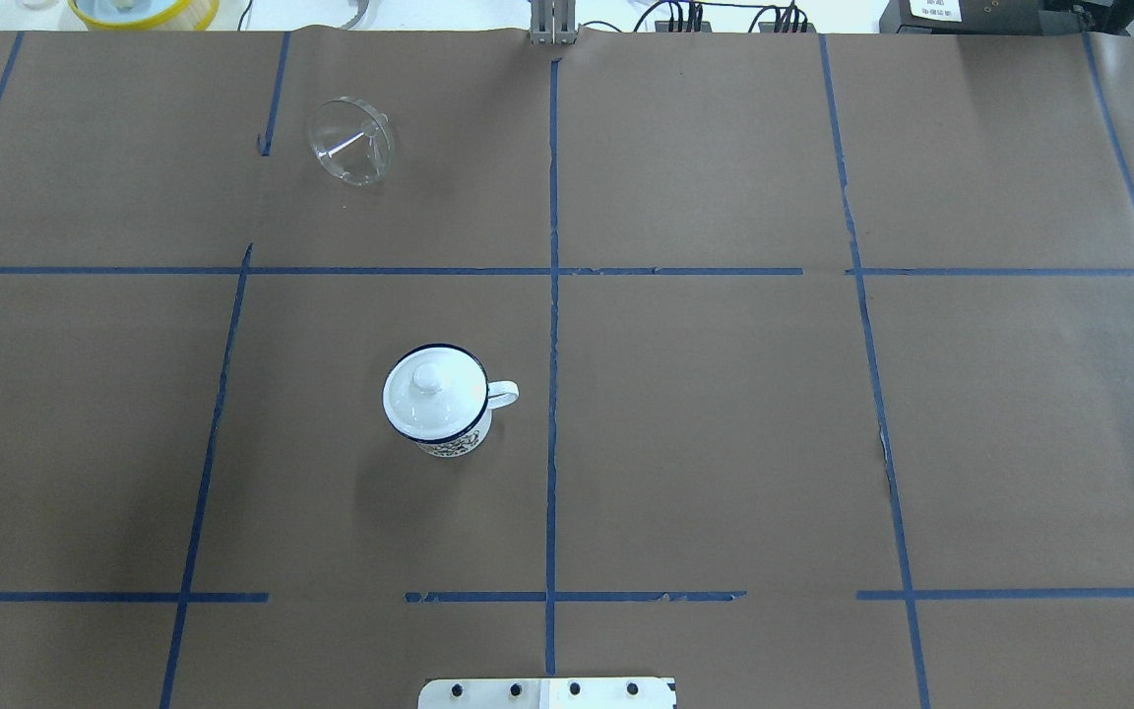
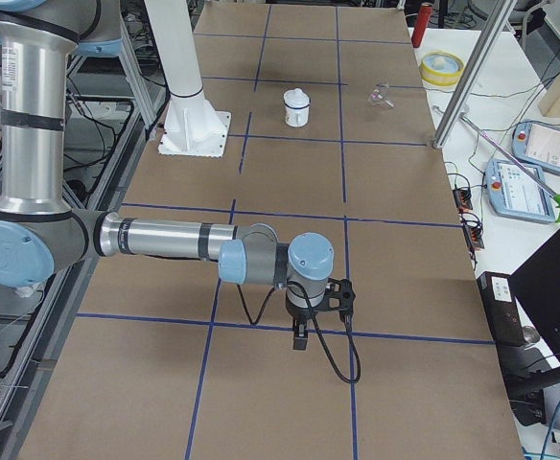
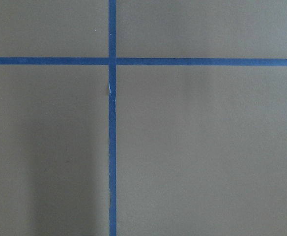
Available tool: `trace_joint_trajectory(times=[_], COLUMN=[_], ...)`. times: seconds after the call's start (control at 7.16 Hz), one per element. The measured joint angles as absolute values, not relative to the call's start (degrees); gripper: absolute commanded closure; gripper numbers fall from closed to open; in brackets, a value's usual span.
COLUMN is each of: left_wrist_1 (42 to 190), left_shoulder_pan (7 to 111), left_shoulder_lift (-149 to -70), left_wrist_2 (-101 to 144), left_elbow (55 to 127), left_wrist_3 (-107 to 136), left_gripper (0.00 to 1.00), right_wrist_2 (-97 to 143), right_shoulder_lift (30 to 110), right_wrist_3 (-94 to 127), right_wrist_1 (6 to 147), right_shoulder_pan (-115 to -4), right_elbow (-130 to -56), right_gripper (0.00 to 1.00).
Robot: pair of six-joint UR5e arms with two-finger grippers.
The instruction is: Place funnel on cup
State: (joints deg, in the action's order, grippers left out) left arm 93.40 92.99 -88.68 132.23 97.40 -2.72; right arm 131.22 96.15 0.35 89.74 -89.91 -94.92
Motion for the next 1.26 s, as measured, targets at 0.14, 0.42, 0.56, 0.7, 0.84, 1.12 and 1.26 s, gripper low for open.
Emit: trace_joint_trajectory(times=[0.14,0.42,0.56,0.7,0.84,1.12,1.26], left_wrist_1=[93.6,94.2,96.3,99.9,104.5,111.4,116.1], left_shoulder_pan=[92.9,92.6,92.5,92.4,92.4,92.0,90.5], left_shoulder_lift=[-88.7,-89.4,-91.1,-93.2,-95.3,-96.6,-95.9], left_wrist_2=[132.5,134.2,134.5,134.3,134.2,138.0,139.5], left_elbow=[97.7,99.0,99.8,99.8,99.6,101.4,101.9], left_wrist_3=[-2.7,-2.6,-2.2,-1.7,-1.0,8.0,12.3], left_gripper=[0.00,0.00,0.00,0.00,0.00,0.00,0.00], right_wrist_2=[131.2,131.2,131.2,131.2,131.2,131.2,131.2], right_shoulder_lift=[96.2,96.2,96.2,96.2,96.1,96.2,96.2], right_wrist_3=[0.4,0.4,0.4,0.4,0.4,0.4,0.4], right_wrist_1=[89.7,89.7,89.7,89.7,89.7,89.7,89.7], right_shoulder_pan=[-89.9,-89.9,-89.9,-89.9,-89.9,-89.9,-89.9], right_elbow=[-94.9,-94.9,-94.9,-94.9,-94.9,-94.9,-94.9], right_gripper=[0.00,0.00,0.00,0.00,0.00,0.00,0.00])
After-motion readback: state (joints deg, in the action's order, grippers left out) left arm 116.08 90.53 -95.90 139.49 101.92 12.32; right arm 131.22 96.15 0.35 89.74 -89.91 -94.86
